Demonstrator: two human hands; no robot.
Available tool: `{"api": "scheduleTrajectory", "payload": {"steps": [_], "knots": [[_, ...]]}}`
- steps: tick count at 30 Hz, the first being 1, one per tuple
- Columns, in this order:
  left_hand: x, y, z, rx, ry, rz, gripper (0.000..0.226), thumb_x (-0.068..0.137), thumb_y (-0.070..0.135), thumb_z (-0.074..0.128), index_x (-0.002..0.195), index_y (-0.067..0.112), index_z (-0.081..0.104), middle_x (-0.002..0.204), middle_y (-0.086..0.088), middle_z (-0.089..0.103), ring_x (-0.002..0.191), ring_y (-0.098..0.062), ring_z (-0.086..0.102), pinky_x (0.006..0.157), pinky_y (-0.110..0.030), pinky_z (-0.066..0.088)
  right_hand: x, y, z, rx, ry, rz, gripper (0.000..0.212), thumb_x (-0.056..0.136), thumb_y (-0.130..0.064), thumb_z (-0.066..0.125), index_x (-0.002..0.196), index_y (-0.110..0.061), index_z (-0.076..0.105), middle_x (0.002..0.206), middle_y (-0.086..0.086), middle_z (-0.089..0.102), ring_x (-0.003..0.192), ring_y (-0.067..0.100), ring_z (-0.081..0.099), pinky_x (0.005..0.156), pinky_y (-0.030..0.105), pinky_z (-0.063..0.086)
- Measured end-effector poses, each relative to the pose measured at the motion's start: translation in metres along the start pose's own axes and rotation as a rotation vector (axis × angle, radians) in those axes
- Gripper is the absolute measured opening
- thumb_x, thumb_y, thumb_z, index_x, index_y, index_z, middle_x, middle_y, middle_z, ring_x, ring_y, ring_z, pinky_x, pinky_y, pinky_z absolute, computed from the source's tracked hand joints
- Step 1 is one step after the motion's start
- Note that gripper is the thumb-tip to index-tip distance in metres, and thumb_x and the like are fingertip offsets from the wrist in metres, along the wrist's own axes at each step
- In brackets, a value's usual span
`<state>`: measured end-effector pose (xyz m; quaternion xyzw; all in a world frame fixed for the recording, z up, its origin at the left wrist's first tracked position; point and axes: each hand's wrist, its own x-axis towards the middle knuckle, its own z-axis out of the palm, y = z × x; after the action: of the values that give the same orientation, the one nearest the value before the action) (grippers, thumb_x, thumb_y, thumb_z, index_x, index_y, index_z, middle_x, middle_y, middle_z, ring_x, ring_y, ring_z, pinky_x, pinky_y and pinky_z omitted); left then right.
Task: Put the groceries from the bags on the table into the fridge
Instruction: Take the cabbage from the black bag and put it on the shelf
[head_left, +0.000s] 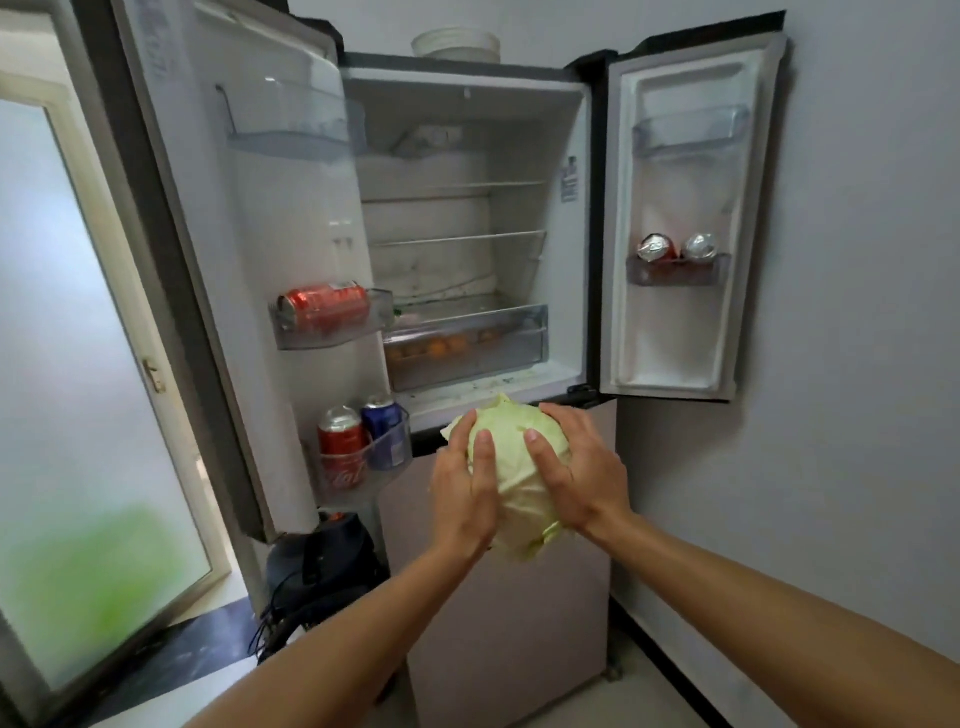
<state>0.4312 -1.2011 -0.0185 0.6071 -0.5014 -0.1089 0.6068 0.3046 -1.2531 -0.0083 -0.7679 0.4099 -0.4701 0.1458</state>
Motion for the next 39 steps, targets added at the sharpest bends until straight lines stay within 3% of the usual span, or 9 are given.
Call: {"api": "scheduleTrajectory", "payload": {"steps": [3,12,18,23,28,33,35,39], "knots": [[0.056,-0.011,0.032,-0.011,0.007,0.024,0.07,0.083,0.071,0.024,0.139,0.034,0.042,0.134,-0.003,0.052,0.119,-0.014,0.048,0.104,-0.042,0.04,0.054,0.025,0.007,-0.007,0.047,-0.009,0.073,0.077,-0.073,0.024,0.13,-0.03,0.051,0.13,-0.007,0.05,0.108,0.015,0.053,0.079,0.028,0.036],[0.232,-0.033,0.129,0.024,0.069,0.116,0.057,0.089,0.059,0.029,0.138,0.034,0.044,0.134,0.0,0.053,0.122,-0.016,0.048,0.105,-0.039,0.038,0.236,0.12,0.048,0.086,0.152,-0.073,0.068,0.079,-0.071,0.029,0.129,-0.031,0.052,0.128,-0.01,0.051,0.106,0.014,0.054,0.084,0.033,0.042],[0.369,-0.043,0.191,0.019,0.131,0.115,0.054,0.087,0.055,0.035,0.135,0.034,0.048,0.128,-0.004,0.057,0.116,-0.021,0.053,0.1,-0.047,0.043,0.374,0.175,0.078,0.157,0.188,-0.09,0.065,0.08,-0.07,0.029,0.126,-0.032,0.053,0.126,-0.01,0.051,0.103,0.016,0.056,0.086,0.038,0.048],[0.462,-0.056,0.208,0.042,0.201,0.091,0.054,0.086,0.05,0.037,0.133,0.029,0.051,0.13,-0.006,0.058,0.118,-0.022,0.052,0.103,-0.043,0.041,0.465,0.193,0.118,0.207,0.171,-0.088,0.062,0.081,-0.069,0.031,0.128,-0.034,0.052,0.128,-0.009,0.05,0.107,0.019,0.056,0.086,0.036,0.045],[0.556,-0.083,0.215,0.111,0.183,0.069,0.039,0.097,0.038,0.044,0.132,0.024,0.053,0.13,-0.005,0.058,0.12,-0.022,0.051,0.105,-0.037,0.039,0.546,0.212,0.171,0.255,0.156,0.01,0.055,0.085,-0.063,0.039,0.128,-0.033,0.053,0.132,-0.006,0.051,0.112,0.022,0.055,0.083,0.031,0.036],[0.646,-0.125,0.227,0.104,0.121,0.016,0.041,0.095,0.044,0.043,0.127,0.022,0.057,0.125,-0.009,0.062,0.116,-0.028,0.055,0.103,-0.042,0.043,0.619,0.234,0.223,0.211,0.158,0.049,0.044,0.092,-0.055,0.046,0.126,-0.028,0.055,0.13,0.003,0.054,0.116,0.029,0.054,0.092,0.036,0.041],[0.684,-0.14,0.234,0.093,0.101,-0.021,0.043,0.093,0.049,0.042,0.125,0.025,0.058,0.125,-0.012,0.062,0.117,-0.031,0.056,0.102,-0.038,0.043,0.649,0.241,0.241,0.159,0.152,0.094,0.047,0.092,-0.057,0.044,0.123,-0.024,0.055,0.128,0.009,0.056,0.116,0.033,0.054,0.092,0.039,0.041],[0.744,-0.172,0.249,0.069,0.1,-0.062,0.035,0.099,0.04,0.04,0.121,0.021,0.06,0.129,-0.01,0.06,0.116,-0.029,0.056,0.093,-0.032,0.042,0.699,0.257,0.276,0.116,0.128,0.128,0.05,0.089,-0.061,0.043,0.123,-0.027,0.057,0.126,0.01,0.058,0.114,0.035,0.056,0.095,0.04,0.045]]}}
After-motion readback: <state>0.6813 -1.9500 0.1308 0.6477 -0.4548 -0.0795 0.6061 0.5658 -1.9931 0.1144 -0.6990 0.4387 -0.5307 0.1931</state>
